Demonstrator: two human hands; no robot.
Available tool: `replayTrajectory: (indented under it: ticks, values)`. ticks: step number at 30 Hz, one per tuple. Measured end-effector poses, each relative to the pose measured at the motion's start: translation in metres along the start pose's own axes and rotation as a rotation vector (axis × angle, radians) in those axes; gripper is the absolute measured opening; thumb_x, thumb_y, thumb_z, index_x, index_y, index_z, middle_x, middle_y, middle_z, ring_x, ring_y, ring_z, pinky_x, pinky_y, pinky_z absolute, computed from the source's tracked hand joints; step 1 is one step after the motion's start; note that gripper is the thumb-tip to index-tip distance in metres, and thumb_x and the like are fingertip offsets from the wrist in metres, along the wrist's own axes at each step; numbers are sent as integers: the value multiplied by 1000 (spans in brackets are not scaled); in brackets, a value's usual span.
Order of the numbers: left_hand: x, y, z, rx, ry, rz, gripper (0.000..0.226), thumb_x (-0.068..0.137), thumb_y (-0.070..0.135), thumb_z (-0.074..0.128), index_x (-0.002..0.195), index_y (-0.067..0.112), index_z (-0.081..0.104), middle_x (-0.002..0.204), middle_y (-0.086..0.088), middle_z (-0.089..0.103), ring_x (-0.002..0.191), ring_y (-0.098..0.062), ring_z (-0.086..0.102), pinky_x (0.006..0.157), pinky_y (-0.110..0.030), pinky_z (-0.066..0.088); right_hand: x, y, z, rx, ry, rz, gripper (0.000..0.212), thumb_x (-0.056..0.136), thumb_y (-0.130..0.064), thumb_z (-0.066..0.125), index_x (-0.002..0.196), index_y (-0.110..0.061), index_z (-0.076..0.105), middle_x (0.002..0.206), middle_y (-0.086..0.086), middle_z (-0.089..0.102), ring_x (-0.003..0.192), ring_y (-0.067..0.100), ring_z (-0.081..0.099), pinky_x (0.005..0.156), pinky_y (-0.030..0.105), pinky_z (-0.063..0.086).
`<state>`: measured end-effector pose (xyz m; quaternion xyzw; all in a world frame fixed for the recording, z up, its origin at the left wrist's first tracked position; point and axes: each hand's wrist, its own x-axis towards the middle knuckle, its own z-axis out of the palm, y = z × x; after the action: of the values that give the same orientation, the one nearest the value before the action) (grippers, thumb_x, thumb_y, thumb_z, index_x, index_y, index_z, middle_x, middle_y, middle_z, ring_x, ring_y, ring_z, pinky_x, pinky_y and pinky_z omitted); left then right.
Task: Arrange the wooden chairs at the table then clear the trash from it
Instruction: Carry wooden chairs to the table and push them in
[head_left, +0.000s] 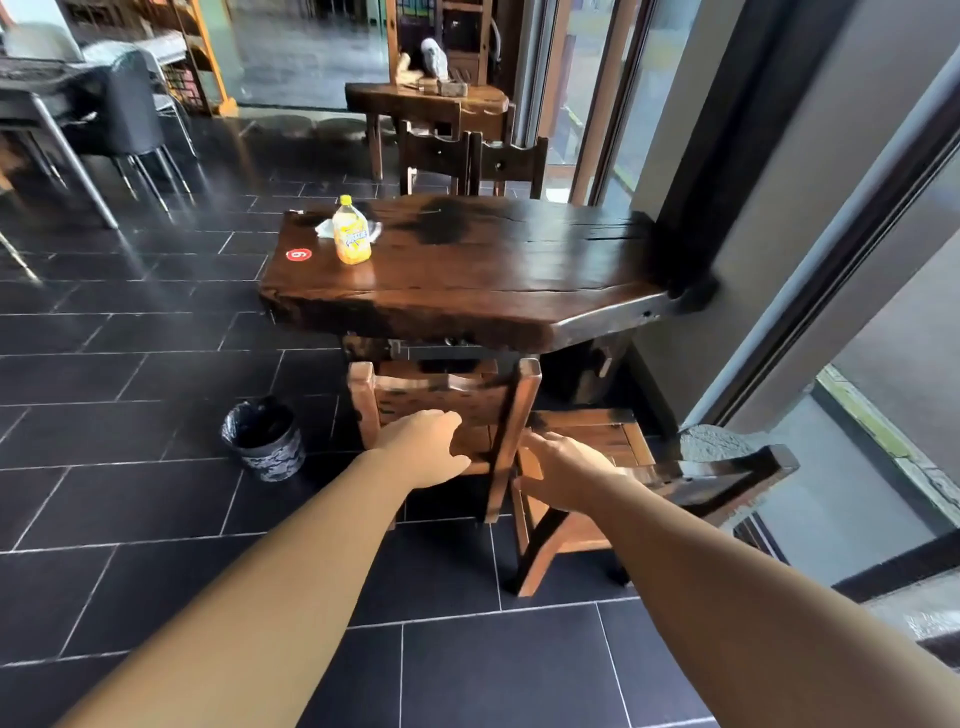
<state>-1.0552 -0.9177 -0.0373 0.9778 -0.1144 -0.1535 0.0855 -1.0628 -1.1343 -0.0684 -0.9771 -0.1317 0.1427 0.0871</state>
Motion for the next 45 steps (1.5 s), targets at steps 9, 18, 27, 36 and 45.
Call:
replayTrajectory:
  ticks: [9,18,27,36,45]
  values:
    - [19,44,-4,96,-30,123,58,93,50,57,142,22,47,144,-3,52,127,-27,52,97,-41,47,-18,45,8,65,30,93,56,92,-45,61,139,-18,45,128,7,57,111,27,60,78,33,49]
    - [72,134,29,88,-102,152,56,92,49,57,141,22,48,141,-2,54,124,-27,54,96,-42,49,-33,165,2,116,-8,196,65,88,-51,64,141,-19,44,137,8,55,123,31,55,95,39,49]
    - [163,274,77,31,-139,9,60,91,50,56,142,20,46,141,-5,52,123,-31,54,96,-43,49,-3,348,-14,37,-172,83,63,92,-45,62,143,-14,43,132,13,57,119,31,57,91,36,48]
    - [207,353,106,-23,-188,-126,50,90,46,58,131,20,53,127,-4,61,110,-30,60,88,-43,53,36,429,-41,-77,-454,-12,69,94,-43,61,151,-15,36,147,10,50,131,28,50,95,33,42]
    - [239,334,131,-27,-233,-180,57,85,51,62,133,23,51,128,-3,61,111,-29,61,89,-45,54,59,440,-13,7,-481,-20,68,84,-48,69,140,-17,45,132,8,59,114,27,58,85,34,49]
